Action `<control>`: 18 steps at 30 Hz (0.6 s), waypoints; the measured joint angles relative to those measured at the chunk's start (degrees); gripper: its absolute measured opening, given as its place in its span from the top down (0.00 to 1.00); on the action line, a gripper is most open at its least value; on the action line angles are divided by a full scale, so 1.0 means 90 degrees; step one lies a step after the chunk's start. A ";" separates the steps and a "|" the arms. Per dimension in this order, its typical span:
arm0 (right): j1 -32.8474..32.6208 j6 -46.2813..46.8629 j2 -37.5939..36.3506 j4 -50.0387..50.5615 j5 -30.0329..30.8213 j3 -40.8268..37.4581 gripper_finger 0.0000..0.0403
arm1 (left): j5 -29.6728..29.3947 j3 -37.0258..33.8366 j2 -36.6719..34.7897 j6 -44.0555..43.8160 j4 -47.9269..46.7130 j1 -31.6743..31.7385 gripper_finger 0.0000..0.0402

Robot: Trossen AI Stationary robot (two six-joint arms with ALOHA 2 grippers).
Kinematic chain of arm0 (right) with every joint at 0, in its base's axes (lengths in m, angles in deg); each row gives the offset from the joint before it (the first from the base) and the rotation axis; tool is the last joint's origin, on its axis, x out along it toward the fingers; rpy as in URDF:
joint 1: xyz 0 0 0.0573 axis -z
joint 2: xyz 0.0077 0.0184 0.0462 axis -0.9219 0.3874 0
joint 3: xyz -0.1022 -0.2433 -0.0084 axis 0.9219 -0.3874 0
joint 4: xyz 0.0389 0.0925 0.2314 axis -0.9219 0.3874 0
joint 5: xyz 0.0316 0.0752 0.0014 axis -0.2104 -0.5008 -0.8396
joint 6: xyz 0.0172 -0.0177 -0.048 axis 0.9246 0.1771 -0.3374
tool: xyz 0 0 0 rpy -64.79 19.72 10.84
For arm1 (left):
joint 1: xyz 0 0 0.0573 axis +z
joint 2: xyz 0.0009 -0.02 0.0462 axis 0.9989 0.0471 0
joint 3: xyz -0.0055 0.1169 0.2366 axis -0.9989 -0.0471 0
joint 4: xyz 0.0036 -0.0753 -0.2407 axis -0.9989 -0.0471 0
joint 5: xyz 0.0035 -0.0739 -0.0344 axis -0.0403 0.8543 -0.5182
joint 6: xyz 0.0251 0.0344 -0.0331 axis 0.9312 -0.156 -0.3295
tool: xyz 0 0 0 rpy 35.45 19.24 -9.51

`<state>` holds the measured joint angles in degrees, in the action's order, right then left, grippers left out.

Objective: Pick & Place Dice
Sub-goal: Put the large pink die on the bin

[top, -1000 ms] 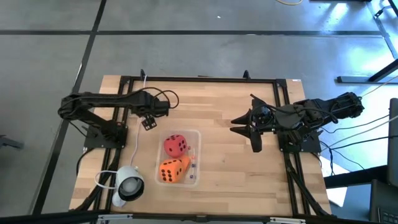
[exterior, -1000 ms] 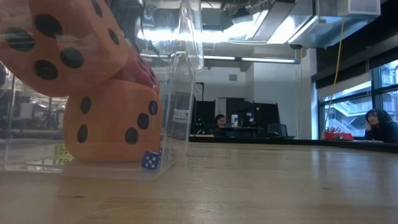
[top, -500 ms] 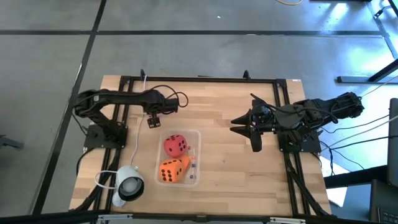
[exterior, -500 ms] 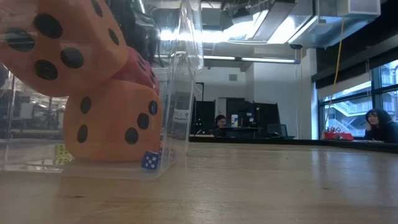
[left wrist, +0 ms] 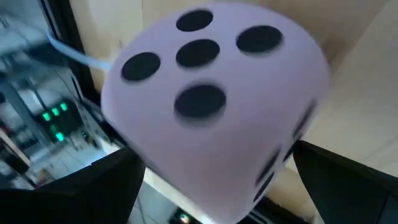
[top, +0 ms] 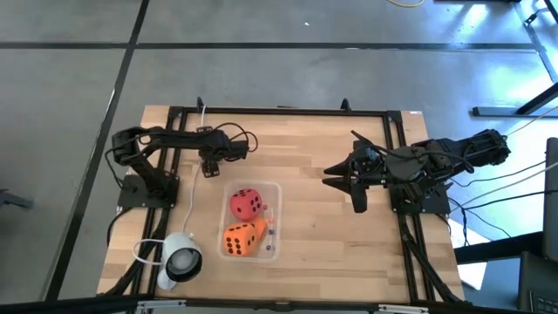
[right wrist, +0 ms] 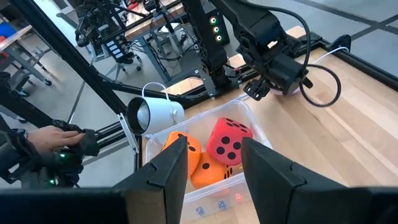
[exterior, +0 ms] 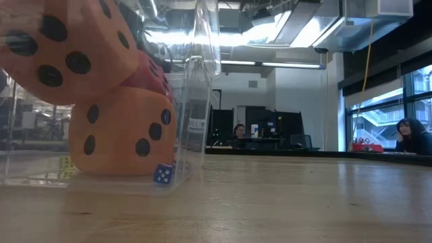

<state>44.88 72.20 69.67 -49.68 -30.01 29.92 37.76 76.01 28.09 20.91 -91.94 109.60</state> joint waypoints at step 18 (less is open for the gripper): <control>0.0000 -0.0036 0.0000 -0.0002 0.0027 0.0000 0.63 | 0.0186 -0.0248 -0.0005 -0.0129 0.0993 -0.0009 0.39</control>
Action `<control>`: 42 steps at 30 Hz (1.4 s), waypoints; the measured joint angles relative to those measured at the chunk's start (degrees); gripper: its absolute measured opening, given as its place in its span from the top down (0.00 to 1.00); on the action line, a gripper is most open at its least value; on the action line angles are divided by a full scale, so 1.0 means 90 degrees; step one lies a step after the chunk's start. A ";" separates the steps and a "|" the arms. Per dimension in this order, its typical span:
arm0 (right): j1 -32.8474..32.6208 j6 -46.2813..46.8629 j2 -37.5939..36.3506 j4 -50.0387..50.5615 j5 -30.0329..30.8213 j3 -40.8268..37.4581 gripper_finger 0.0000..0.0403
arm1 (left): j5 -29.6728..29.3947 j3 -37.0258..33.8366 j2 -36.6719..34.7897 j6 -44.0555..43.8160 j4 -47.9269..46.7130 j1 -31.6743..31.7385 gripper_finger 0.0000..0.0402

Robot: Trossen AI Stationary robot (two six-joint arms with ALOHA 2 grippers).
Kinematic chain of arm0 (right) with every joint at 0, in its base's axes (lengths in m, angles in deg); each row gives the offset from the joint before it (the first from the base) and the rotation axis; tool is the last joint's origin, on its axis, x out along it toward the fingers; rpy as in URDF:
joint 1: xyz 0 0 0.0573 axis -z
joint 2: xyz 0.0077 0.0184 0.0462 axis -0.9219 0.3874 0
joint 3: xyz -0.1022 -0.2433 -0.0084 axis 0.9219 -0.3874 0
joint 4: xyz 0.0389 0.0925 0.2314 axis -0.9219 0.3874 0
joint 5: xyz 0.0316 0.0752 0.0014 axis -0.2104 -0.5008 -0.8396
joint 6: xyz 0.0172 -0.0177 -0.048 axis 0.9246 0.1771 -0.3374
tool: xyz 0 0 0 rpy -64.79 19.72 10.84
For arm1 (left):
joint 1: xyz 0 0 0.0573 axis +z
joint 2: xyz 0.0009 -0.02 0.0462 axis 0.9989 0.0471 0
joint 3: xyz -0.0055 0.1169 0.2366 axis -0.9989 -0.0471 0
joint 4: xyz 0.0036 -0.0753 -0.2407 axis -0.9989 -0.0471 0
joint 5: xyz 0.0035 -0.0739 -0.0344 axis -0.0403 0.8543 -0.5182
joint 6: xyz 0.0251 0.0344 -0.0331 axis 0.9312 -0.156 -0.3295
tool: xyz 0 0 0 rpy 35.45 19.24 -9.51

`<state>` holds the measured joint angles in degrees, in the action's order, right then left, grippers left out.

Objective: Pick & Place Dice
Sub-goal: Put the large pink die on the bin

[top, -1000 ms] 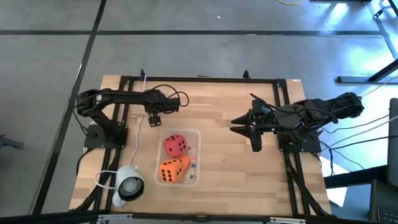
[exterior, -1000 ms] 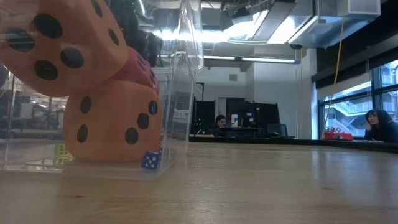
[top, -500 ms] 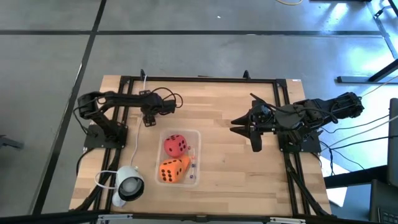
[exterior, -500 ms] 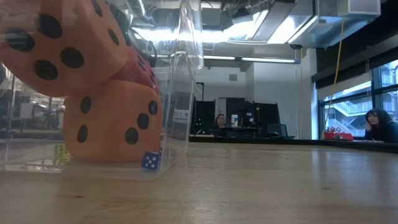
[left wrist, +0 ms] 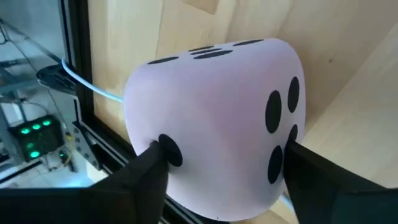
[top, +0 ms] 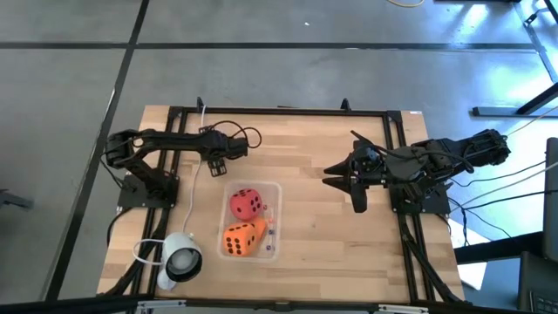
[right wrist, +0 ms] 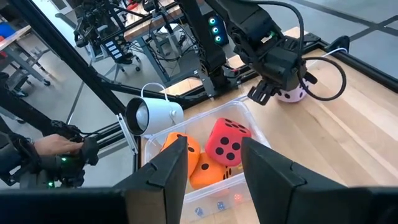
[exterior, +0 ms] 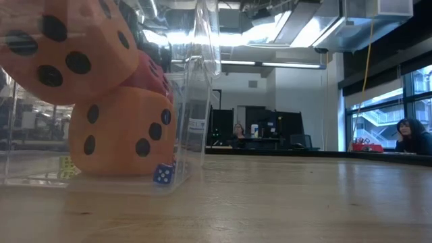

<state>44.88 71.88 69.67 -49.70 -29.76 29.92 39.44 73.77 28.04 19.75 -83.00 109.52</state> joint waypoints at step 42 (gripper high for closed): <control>0.0000 -0.0039 0.0002 0.0002 -0.0053 -0.0001 0.63 | 0.0620 0.0090 -0.0989 -0.1645 0.0006 0.0188 0.52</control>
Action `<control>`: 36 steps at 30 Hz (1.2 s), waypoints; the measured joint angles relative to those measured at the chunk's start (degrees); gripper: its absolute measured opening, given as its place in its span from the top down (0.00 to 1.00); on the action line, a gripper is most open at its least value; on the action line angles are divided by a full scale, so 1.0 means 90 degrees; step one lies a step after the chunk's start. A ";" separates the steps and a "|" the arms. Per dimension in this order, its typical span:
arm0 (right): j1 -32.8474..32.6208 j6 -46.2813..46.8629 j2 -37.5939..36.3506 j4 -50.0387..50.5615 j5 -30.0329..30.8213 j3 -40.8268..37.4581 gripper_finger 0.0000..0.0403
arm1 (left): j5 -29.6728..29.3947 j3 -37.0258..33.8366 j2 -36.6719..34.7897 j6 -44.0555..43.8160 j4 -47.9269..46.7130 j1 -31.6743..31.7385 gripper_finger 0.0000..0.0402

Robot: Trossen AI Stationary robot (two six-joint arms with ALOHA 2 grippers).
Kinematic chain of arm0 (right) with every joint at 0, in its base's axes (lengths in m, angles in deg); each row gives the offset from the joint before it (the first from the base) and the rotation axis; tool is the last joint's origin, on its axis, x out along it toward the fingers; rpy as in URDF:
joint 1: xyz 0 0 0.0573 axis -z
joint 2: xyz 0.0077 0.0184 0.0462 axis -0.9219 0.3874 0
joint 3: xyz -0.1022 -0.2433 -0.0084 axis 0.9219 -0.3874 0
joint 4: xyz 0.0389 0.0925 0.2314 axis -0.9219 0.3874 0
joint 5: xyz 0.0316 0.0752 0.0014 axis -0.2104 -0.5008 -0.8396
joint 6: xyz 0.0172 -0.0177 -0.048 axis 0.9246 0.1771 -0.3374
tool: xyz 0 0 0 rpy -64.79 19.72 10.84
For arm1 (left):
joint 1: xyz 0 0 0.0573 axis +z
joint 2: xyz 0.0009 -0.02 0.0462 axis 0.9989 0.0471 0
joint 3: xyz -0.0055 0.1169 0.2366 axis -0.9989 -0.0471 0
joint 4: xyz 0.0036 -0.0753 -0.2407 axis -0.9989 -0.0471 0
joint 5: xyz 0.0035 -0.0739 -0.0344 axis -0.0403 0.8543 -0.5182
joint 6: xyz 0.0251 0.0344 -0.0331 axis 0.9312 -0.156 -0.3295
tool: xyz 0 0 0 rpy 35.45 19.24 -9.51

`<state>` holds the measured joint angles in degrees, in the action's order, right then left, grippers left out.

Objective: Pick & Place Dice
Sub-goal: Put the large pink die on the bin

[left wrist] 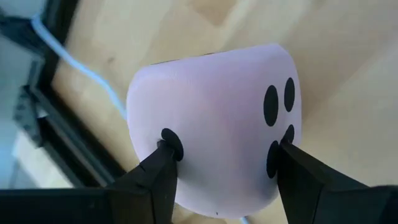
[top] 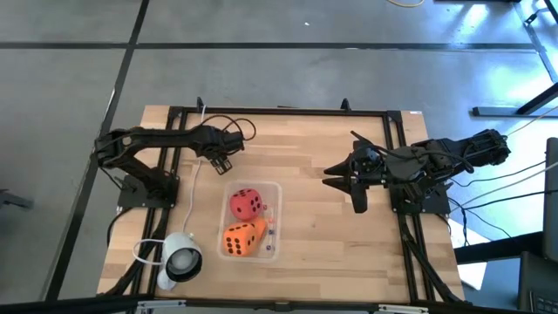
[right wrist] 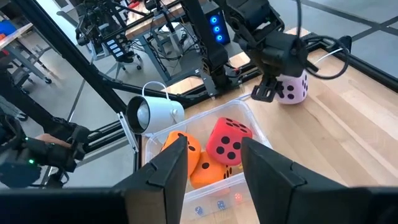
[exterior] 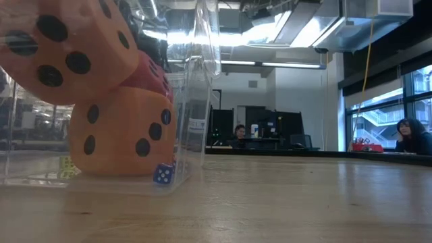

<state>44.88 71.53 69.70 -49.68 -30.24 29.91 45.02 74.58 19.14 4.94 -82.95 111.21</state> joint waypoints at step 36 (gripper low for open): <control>-0.0001 -0.0068 0.0000 -0.0002 0.0004 0.0000 0.63 | -0.0070 0.2411 -0.0512 0.0291 -0.1018 -0.0110 0.59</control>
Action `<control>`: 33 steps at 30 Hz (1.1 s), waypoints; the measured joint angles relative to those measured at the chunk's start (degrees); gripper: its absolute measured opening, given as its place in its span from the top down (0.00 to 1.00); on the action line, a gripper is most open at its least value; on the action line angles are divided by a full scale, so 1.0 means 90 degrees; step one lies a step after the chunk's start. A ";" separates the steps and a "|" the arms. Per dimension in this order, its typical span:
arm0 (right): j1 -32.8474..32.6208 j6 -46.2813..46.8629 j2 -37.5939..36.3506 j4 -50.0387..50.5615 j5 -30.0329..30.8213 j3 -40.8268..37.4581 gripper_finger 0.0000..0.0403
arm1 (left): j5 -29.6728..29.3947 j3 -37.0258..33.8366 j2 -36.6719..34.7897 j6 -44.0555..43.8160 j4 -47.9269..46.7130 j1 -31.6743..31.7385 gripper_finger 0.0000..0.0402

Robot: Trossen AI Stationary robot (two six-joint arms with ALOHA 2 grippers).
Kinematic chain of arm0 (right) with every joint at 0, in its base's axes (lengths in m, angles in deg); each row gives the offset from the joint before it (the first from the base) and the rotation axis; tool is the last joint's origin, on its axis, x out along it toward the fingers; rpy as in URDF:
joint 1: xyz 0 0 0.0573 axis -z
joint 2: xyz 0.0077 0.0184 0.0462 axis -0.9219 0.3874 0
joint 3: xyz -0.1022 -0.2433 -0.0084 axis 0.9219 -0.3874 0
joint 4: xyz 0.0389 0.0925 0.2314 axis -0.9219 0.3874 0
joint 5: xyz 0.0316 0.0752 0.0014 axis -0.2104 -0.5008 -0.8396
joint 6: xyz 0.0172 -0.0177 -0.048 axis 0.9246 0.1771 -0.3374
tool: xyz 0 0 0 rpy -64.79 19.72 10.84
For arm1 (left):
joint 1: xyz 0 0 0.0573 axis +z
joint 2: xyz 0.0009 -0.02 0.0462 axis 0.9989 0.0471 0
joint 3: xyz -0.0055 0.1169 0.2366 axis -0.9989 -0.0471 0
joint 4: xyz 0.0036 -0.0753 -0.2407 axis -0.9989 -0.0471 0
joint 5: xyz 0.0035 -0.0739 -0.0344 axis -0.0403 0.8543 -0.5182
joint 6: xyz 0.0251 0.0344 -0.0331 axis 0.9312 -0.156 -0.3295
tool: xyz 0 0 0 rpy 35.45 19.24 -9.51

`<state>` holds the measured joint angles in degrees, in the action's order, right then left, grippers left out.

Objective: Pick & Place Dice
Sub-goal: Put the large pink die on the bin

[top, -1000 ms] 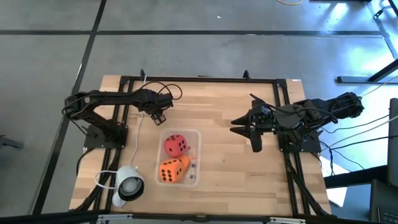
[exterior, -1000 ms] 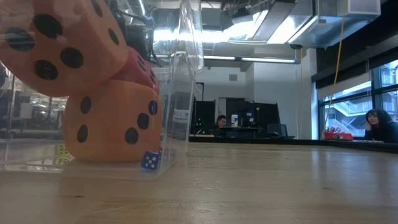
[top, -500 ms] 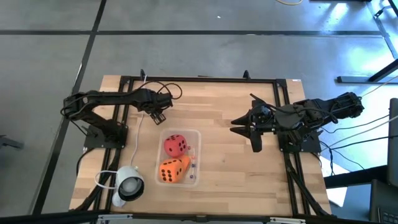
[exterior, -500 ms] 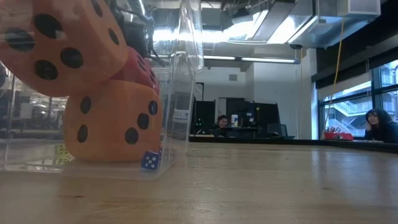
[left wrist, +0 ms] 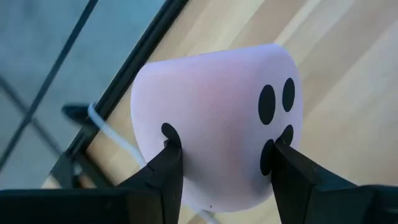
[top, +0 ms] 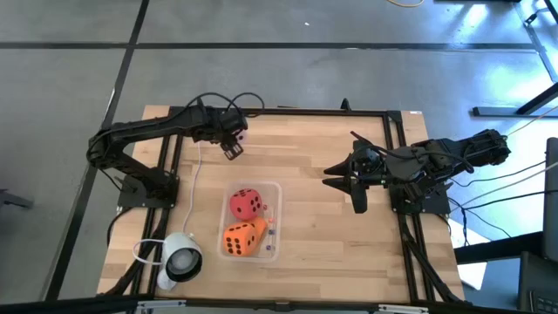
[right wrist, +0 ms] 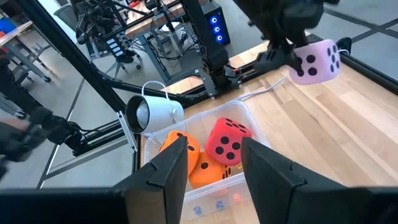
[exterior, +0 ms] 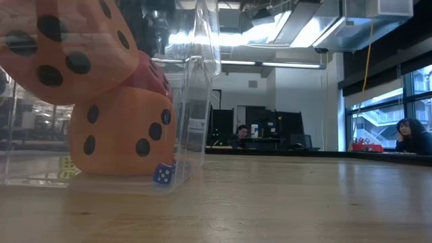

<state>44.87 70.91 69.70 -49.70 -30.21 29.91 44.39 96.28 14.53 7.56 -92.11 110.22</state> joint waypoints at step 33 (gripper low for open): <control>0.0001 0.0100 0.0000 -0.0002 -0.0145 0.0001 0.63 | 0.0862 0.2566 0.0051 -0.1338 -0.0237 -0.4586 0.63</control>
<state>44.88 71.81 69.70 -49.72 -31.51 29.92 52.15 119.37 14.99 -4.48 -94.24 68.94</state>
